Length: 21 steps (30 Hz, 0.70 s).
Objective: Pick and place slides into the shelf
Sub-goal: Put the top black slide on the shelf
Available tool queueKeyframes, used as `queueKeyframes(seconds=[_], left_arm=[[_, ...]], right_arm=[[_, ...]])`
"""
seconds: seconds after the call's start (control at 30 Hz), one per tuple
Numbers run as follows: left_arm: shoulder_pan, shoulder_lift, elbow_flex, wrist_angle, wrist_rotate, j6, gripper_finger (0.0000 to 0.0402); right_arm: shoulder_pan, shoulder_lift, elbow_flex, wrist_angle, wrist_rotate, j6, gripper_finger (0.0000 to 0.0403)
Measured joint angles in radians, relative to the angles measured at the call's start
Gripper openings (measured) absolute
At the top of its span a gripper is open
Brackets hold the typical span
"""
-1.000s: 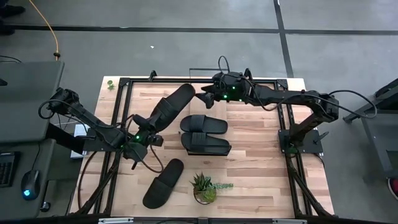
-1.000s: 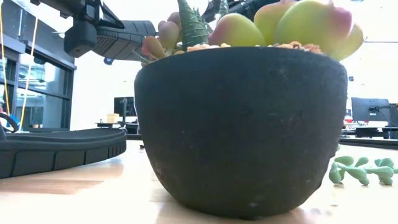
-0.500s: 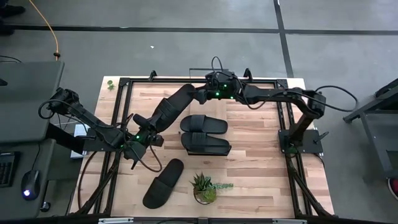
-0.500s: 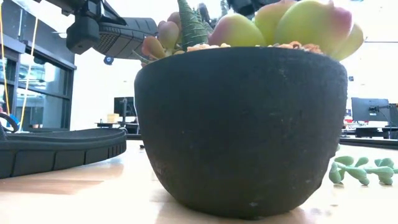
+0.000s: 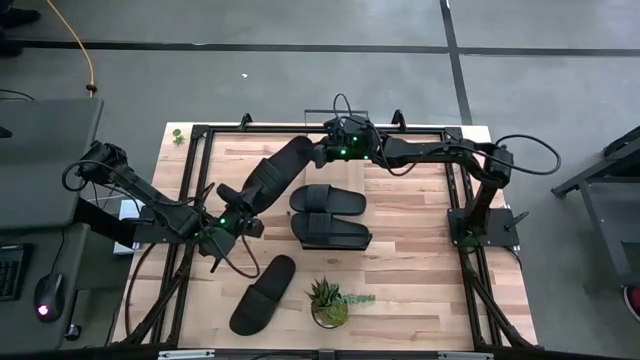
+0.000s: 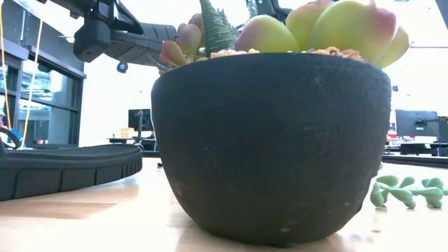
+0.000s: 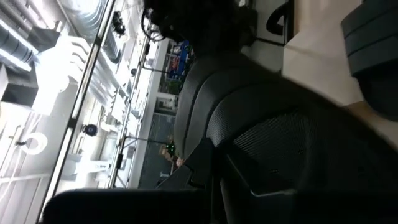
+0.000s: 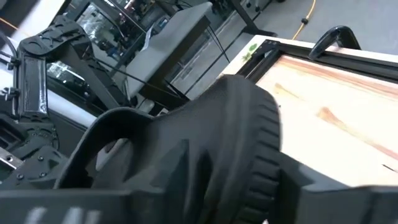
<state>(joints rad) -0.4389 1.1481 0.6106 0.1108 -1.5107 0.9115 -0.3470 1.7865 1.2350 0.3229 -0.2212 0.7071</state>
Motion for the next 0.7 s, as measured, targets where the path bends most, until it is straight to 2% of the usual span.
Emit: queueKeyframes(seconds=[0.2, 0.4, 0.5, 0.7], left_arm=[[0.000, 0.000, 0.000, -0.004, 0.027, -0.002, 0.0006], [0.001, 0.000, 0.000, -0.009, 0.044, -0.029, 0.0013], [0.001, 0.000, 0.000, -0.009, 0.063, -0.047, 0.0042], [0.001, 0.000, 0.000, -0.006, 0.033, -0.079, 0.0133]], right_arm=[[0.000, -0.003, 0.002, 0.012, -0.006, -0.033, 0.0054], [0.000, -0.003, 0.003, 0.011, -0.005, -0.050, 0.0046], [0.000, -0.003, 0.003, 0.014, -0.005, -0.054, 0.0055], [0.000, -0.003, 0.002, 0.042, 0.007, -0.064, 0.0046]])
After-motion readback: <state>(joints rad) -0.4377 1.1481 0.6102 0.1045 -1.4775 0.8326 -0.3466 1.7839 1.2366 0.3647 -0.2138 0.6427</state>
